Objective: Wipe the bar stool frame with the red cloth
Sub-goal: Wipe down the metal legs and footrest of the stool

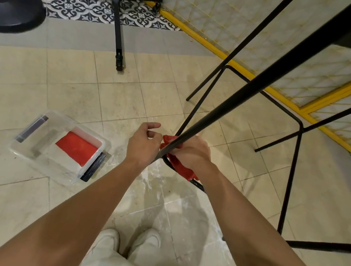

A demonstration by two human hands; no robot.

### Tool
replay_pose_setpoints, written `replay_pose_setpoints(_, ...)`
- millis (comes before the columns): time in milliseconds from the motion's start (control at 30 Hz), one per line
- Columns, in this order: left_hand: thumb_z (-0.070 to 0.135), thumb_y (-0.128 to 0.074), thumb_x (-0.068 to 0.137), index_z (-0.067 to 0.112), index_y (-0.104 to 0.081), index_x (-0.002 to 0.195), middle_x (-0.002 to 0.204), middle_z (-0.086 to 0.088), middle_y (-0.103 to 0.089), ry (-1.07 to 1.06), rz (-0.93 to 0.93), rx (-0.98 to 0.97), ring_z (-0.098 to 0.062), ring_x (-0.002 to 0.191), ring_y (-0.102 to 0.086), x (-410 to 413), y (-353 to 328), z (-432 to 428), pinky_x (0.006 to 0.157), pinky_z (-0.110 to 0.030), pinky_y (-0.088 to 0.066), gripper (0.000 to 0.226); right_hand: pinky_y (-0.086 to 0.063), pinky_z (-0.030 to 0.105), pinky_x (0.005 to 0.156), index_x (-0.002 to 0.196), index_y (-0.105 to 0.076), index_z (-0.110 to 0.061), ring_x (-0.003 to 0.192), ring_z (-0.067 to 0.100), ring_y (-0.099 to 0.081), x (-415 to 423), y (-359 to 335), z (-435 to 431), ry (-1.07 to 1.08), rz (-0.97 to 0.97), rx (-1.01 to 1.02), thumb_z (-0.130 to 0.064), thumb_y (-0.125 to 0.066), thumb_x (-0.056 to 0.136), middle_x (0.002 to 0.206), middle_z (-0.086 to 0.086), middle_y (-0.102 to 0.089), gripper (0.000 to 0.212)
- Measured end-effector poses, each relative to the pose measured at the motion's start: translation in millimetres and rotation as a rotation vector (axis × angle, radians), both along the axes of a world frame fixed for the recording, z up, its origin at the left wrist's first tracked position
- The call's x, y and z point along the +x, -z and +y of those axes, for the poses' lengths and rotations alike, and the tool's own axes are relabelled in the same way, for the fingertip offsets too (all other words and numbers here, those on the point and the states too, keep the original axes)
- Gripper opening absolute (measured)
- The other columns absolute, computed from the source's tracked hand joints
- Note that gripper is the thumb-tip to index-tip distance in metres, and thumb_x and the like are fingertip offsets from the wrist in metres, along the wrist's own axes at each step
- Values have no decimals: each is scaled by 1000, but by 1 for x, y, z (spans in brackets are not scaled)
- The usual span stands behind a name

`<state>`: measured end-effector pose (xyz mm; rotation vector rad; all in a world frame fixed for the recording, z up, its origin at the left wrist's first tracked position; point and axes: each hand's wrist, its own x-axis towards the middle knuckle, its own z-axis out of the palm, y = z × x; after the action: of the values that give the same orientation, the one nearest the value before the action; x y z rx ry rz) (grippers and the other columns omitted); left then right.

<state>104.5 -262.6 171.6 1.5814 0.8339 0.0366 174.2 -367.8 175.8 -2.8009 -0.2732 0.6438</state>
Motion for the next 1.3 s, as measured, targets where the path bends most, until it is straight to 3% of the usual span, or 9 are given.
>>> replay_pose_setpoints(300,15,-49,92,24,-51,121,96,3,-59,14,28,9,-2,75,-52,-25,-7,-9,59,-11,-34,31,-45,26,66,107,-64,-19,80,18,-56,-33,-1,-11,-80,-102,-142,-51,-52,88,90,-1,-59,39)
replay_pose_setpoints(400,15,-49,92,24,-52,121,88,8,-56,20,30,7,-1,75,-51,-29,-8,-12,59,-11,-33,30,-40,26,60,103,-66,-19,70,17,-54,-47,1,-22,-127,-131,-147,-52,-55,85,78,-3,-54,39)
replay_pose_setpoints(533,16,-49,92,24,-55,119,85,14,-55,43,28,24,-3,81,-54,-30,-9,-14,63,-10,-35,28,-38,26,60,99,-66,-19,75,18,-59,-49,-2,-20,-185,-186,-172,-44,-63,82,79,-3,-52,30)
replay_pose_setpoints(667,18,-46,94,25,-53,121,90,13,-56,64,42,60,1,73,-52,-32,-10,-11,57,-10,-34,28,-41,29,69,106,-64,-17,90,24,-62,-45,-11,-15,-178,-160,-109,-41,-61,87,98,4,-60,31)
replay_pose_setpoints(833,19,-45,94,23,-53,123,106,2,-59,53,62,79,-3,73,-52,-33,-5,-4,59,-13,-38,30,-35,26,62,98,-66,-19,85,20,-62,-57,-2,-23,-285,-205,-135,-30,-57,90,92,-2,-55,17)
replay_pose_setpoints(967,18,-46,94,24,-53,123,101,3,-58,46,60,65,-3,68,-51,-35,-3,-3,50,-9,-41,30,-44,28,63,90,-64,-14,85,20,-62,-53,1,-29,-367,-233,-133,-24,-54,91,95,-1,-58,14)
replay_pose_setpoints(1033,17,-47,94,24,-52,123,105,2,-58,37,48,56,-3,69,-52,-36,-2,-2,44,-5,-40,30,-48,28,65,92,-67,-17,84,17,-62,-48,2,-26,-368,-262,-106,-32,-54,91,93,-3,-58,19)
replay_pose_setpoints(1167,17,-48,94,24,-51,123,104,3,-57,17,58,55,-2,75,-52,-36,-1,1,66,-18,-40,30,-47,23,66,99,-67,-27,83,12,-62,-48,10,-24,-265,-194,-70,-49,-58,85,89,-9,-60,28)
replay_pose_setpoints(1300,17,-48,94,24,-52,122,103,2,-57,27,71,38,-3,73,-52,-42,0,-2,60,-14,-37,29,-40,21,64,104,-68,-28,88,12,-62,-54,4,-29,-259,-153,-31,-44,-62,84,94,-8,-61,26)
